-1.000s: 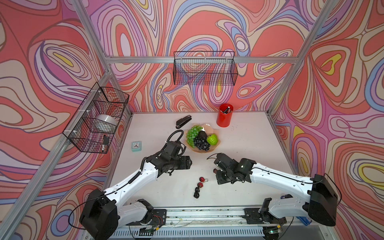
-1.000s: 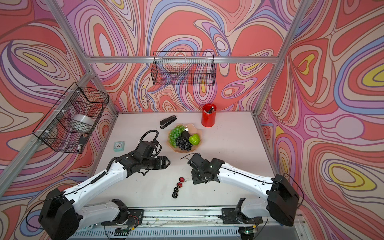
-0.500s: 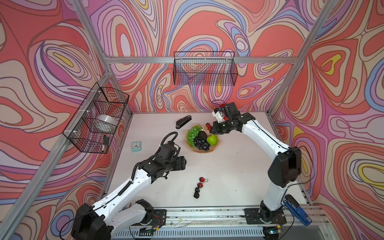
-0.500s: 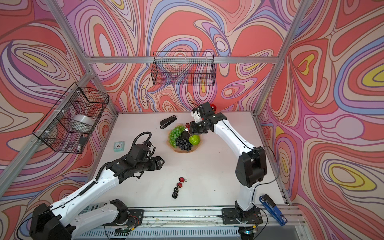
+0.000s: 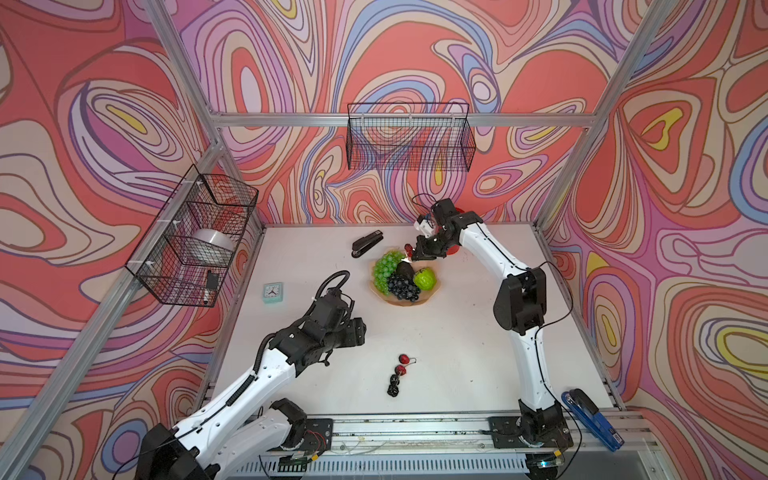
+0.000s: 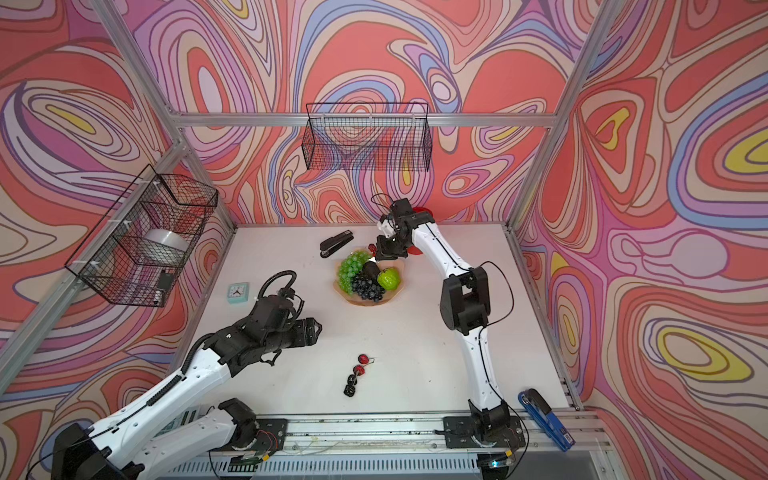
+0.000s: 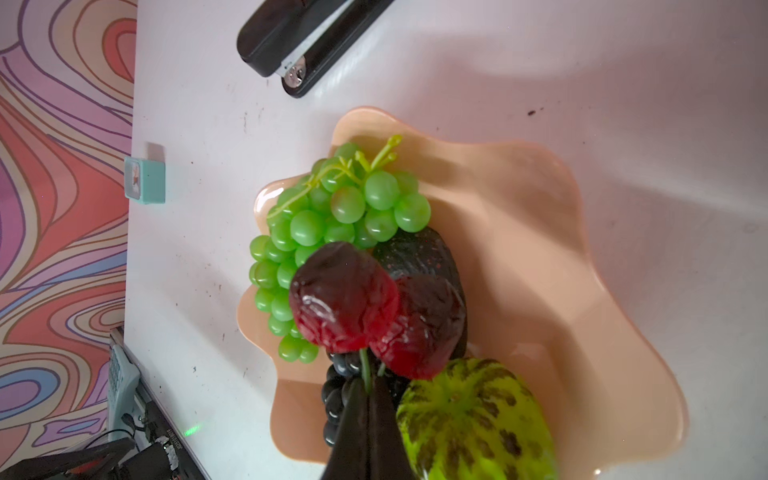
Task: Place and organize the fake fruits in the fruit bowl
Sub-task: 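Carry the red cherries with the right gripper over the bowl and release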
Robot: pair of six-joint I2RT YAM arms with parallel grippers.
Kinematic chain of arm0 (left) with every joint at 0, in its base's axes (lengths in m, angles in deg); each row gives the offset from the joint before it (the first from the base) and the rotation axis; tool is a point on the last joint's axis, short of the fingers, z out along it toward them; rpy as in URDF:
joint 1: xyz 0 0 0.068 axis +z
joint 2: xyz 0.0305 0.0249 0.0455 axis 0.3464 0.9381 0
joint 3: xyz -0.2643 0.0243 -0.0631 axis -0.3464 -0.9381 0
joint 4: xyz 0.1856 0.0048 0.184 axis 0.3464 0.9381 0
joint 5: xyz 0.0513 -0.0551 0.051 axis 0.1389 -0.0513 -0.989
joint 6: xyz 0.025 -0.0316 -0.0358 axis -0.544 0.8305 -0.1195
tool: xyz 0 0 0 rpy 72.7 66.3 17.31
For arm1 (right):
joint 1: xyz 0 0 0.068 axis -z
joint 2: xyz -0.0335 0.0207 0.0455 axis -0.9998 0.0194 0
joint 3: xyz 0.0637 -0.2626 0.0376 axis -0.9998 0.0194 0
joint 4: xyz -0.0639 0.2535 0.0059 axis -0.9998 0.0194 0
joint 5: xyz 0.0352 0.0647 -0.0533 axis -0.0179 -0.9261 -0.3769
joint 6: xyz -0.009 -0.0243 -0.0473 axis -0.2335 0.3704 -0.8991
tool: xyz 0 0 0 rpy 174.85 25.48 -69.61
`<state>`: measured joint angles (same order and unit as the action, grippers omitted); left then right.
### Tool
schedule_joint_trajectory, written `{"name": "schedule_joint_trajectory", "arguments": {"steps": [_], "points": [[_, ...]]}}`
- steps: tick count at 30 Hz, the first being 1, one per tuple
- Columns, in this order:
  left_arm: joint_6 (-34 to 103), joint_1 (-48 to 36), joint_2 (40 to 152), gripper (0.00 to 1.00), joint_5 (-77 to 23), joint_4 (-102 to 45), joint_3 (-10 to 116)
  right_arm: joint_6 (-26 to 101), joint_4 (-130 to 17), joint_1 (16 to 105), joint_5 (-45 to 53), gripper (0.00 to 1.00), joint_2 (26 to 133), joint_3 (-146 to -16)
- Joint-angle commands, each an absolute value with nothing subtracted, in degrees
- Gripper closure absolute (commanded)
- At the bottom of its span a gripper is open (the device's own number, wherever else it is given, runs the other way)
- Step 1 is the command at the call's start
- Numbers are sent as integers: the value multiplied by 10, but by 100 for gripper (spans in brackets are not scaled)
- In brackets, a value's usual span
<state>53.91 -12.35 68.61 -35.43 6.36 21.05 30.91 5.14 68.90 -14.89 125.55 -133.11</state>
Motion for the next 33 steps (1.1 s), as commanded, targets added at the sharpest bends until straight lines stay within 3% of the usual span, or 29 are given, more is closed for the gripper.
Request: {"name": "schedule_joint_trajectory", "arguments": {"steps": [1,20,33], "points": [[541,-121,687,21,-363,68,207,299,80,691,-167,100,1272,-1342],[544,-121,694,21,-362,60,207,313,59,694,-168,100,1316,-1362],[534,-121,718,21,-358,71,234,297,67,694,-140,80,1280,-1369]]}}
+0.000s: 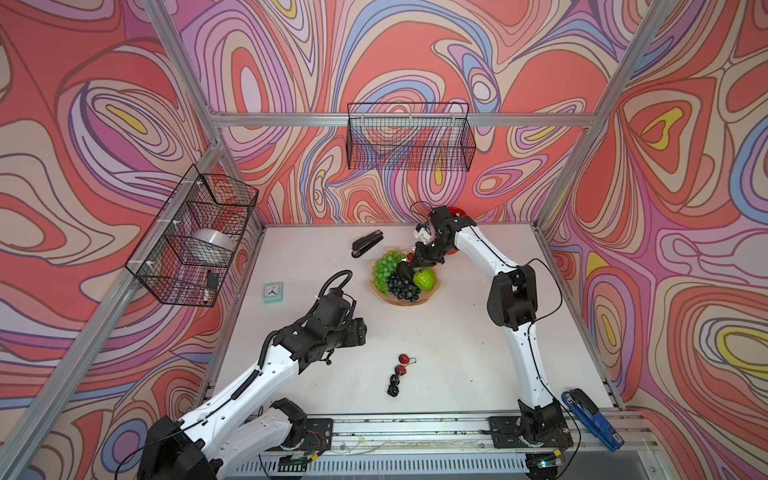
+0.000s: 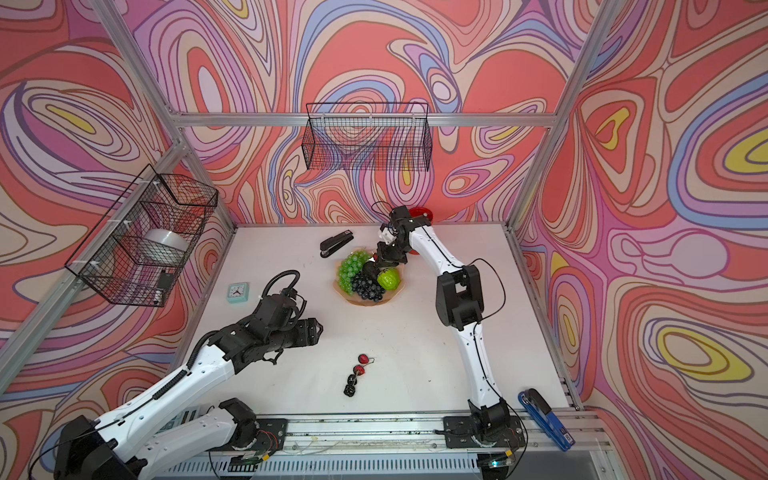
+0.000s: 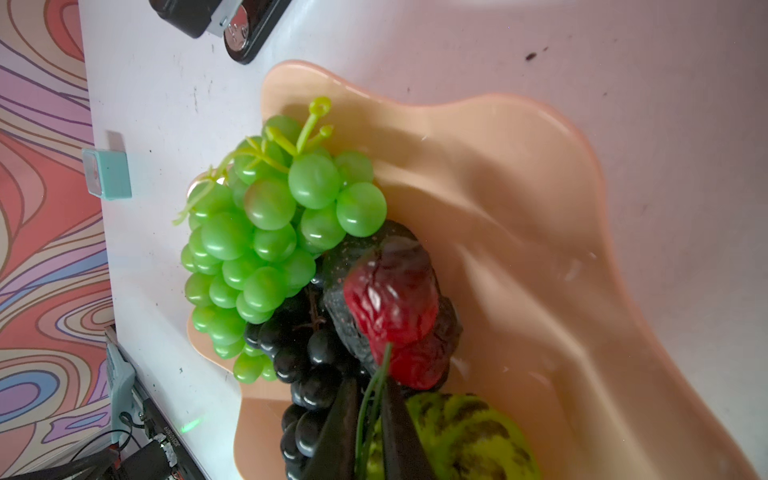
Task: Place and organize the fake fruits in the fruit bowl
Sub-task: 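Carry the red cherries with the right gripper over the bowl and release, then close the left gripper on the dark cherry pair while the right gripper withdraws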
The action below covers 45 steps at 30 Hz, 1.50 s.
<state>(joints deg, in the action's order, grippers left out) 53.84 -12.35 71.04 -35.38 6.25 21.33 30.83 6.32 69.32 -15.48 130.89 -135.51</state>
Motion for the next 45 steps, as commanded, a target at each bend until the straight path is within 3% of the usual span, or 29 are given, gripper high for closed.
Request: {"name": "schedule_joint_trajectory", "arguments": {"steps": [1,8,14,18,25,28,35,41,45], "points": [[532,-121,720,21,-357,71,238,294,71,694,-136,77,1279,-1369],[526,-121,728,22,-339,80,251,272,78,694,-106,67,1247,-1371],[499,-121,776,26,-233,83,279,256,80,686,-86,66,1207,-1385],[475,-136,829,27,-165,93,301,252,-2,655,-35,65,1110,-1253],[462,-230,894,24,-159,93,321,292,-214,639,38,63,914,-924],[454,-274,925,24,-203,117,343,307,-255,643,71,62,863,-834],[455,-327,996,38,-231,115,374,352,-304,680,69,61,794,-723],[465,-357,1039,39,-267,144,394,360,-323,684,63,61,795,-688],[468,-368,1059,45,-271,153,397,357,-330,685,59,61,807,-688]]}}
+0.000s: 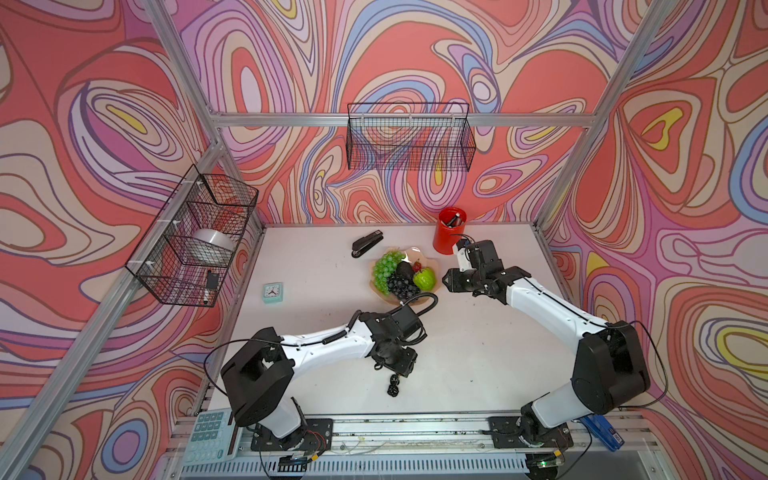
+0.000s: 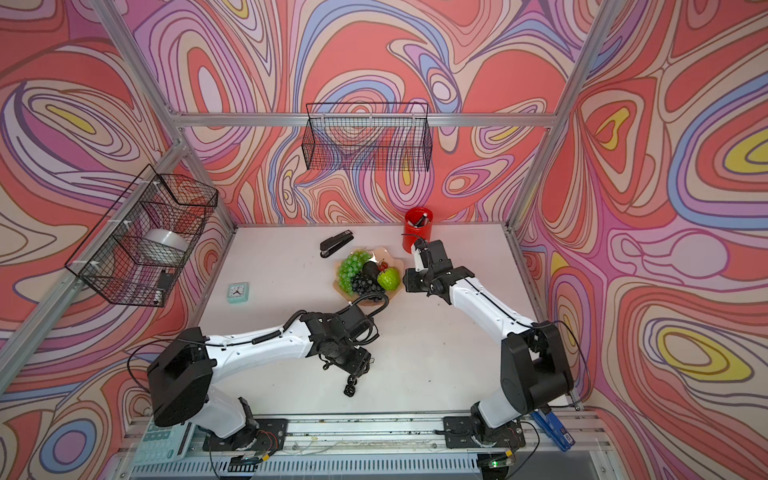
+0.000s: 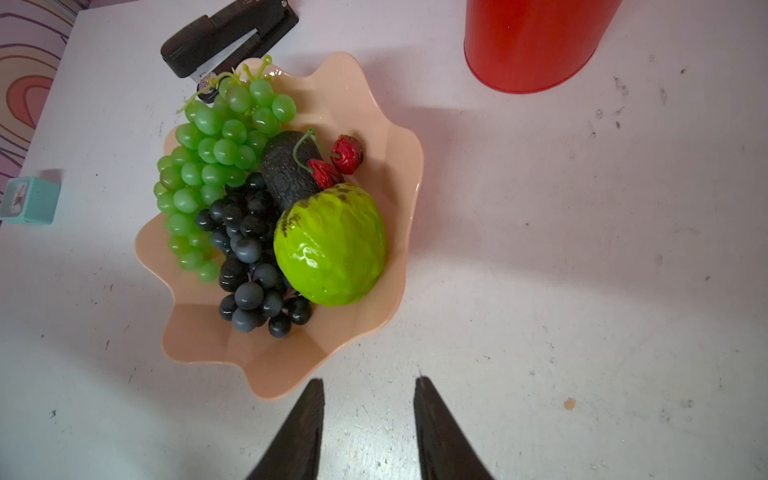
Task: Place and organize the fake fruits in the fruit bowl
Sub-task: 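Close the left gripper on the dark cherry pair while the right gripper withdraws, then lift the dark cherries with the left gripper and lower them into the bowl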
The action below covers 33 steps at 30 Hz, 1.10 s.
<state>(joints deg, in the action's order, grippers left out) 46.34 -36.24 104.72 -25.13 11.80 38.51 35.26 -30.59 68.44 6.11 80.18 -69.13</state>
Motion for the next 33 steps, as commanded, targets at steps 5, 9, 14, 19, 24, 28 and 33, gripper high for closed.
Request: {"name": "schedule_joint_trajectory", "arguments": {"steps": [5,9,14,19,24,28,33], "points": [[485,-380,1060,53,-271,150,383,352,-328,686,61,61,812,-691],[490,-382,1066,62,-275,142,379,354,-330,686,55,62,819,-691],[490,-383,1074,70,-270,131,374,352,-328,687,50,64,828,-695],[487,-383,1074,75,-284,124,369,351,-329,686,48,65,836,-697],[482,-383,1071,89,-295,112,364,350,-329,686,42,67,841,-697],[485,-383,1053,100,-294,94,350,351,-332,686,42,67,842,-691],[485,-383,1019,100,-301,123,346,353,-335,686,40,68,841,-682]]}}
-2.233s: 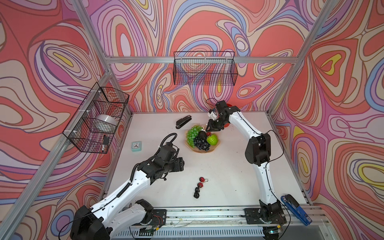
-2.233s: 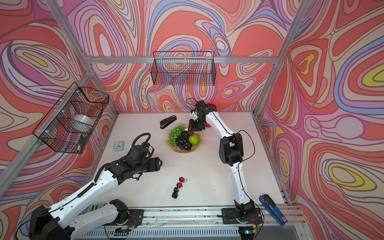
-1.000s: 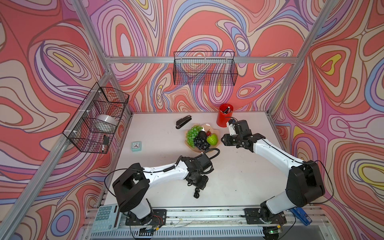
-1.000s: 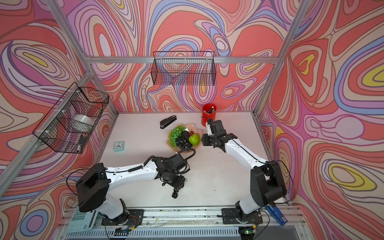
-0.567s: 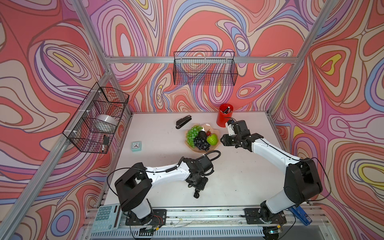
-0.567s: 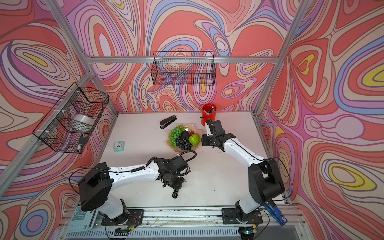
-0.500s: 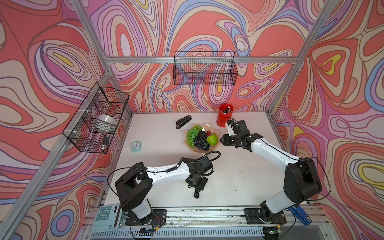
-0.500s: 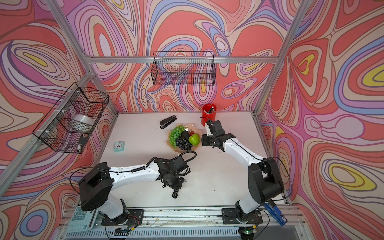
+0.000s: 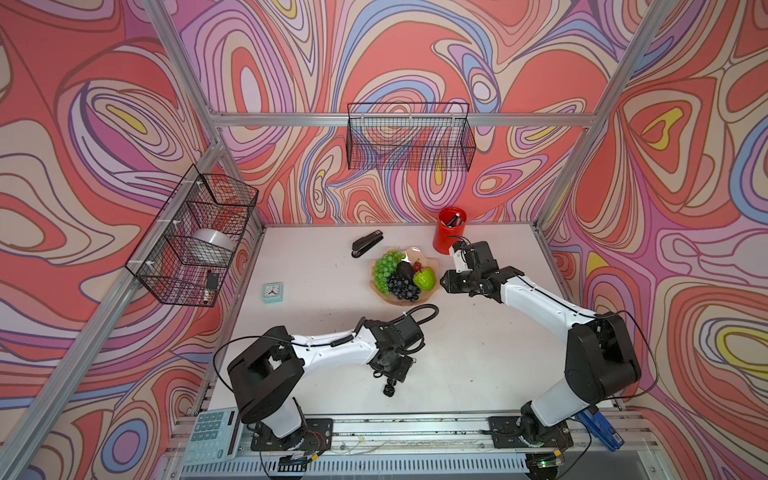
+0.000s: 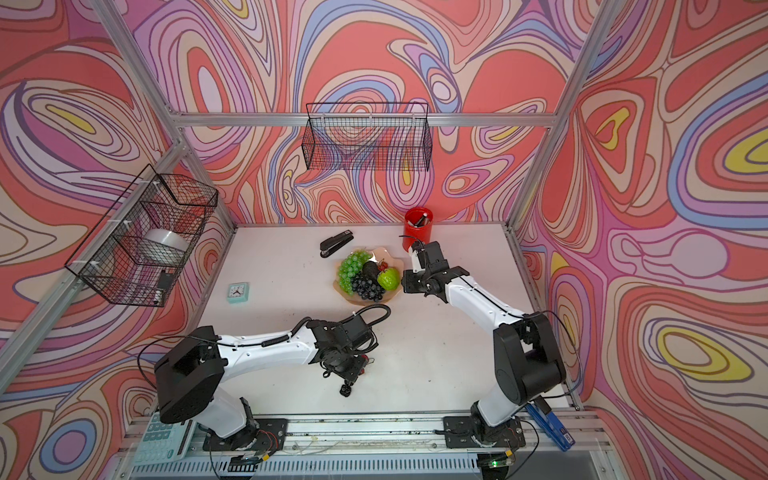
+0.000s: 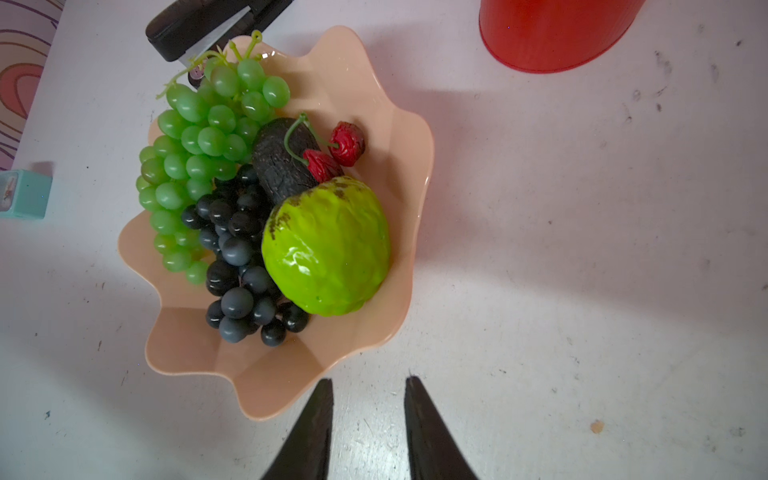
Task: Place and organize the fake fruits in the fruit bowl
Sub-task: 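Lift the dark cherries with the left gripper and lower them into the bowl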
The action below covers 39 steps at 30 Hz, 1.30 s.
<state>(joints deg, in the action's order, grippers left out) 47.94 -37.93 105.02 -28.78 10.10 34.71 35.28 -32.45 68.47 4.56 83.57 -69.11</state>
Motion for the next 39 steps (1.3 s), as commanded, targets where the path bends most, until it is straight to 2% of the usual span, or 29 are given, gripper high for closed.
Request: {"name": "schedule_joint_trajectory", "arguments": {"steps": [1,8,17,25,33,39], "points": [[483,-382,1010,100,-302,136,349,354,-335,686,40,68,839,-681],[471,-352,933,100,-287,199,383,359,-333,686,27,68,830,-693],[431,-211,916,100,-215,164,466,380,-340,686,-2,69,819,-690],[451,-105,1036,100,-155,25,572,389,-337,681,-11,68,790,-670],[466,-85,1211,100,-127,-61,721,421,-354,660,-12,68,758,-636],[471,-77,1307,100,-146,-113,795,422,-349,637,0,68,766,-634]]}}
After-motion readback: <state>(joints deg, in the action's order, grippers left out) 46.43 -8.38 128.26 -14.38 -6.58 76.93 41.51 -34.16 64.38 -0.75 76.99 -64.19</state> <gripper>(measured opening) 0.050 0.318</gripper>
